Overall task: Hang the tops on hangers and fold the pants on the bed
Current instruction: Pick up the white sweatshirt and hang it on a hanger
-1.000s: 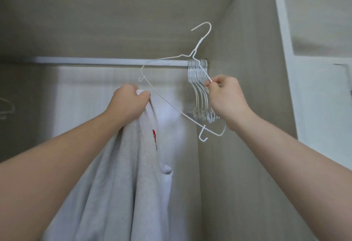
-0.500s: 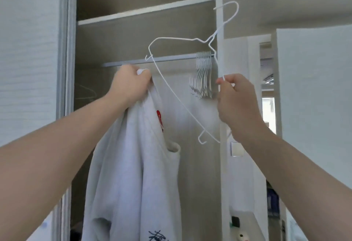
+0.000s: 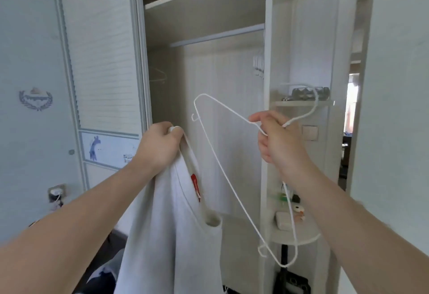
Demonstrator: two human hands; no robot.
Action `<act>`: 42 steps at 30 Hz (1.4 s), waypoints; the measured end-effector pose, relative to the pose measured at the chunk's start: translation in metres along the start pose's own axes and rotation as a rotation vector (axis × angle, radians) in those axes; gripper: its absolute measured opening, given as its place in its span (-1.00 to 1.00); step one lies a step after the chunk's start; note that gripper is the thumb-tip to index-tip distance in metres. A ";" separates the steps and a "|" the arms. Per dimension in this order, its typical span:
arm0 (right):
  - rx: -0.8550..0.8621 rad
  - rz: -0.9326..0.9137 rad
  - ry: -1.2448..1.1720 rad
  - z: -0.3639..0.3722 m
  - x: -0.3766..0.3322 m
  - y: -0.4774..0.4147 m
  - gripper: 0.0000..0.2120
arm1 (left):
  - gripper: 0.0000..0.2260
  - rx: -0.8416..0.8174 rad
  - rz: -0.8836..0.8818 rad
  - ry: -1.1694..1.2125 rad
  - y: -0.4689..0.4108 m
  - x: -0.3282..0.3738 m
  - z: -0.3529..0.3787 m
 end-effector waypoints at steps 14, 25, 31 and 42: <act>-0.197 0.101 -0.146 -0.075 0.082 0.243 -0.58 | -0.82 -0.012 0.094 -0.547 0.158 -0.073 -0.121; -0.264 0.117 0.127 -0.106 0.107 0.335 -0.77 | -0.67 -0.169 -0.502 -0.165 0.234 -0.116 -0.116; -0.310 0.099 0.339 -0.113 0.110 0.349 -0.71 | -0.70 -0.362 -0.431 -0.121 0.261 -0.100 -0.114; -0.355 0.283 0.322 -0.095 0.127 0.376 -0.72 | -0.81 -0.843 -0.126 -0.132 0.319 -0.038 -0.099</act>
Point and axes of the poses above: each hand's wrist, its own y-axis away from the middle knuckle, its own z-axis out of the palm, x = y × z, the point moved 3 cm from there along -y, towards the middle knuckle, and after that the axes turned 14 degrees about x, right-handed, at the moved point
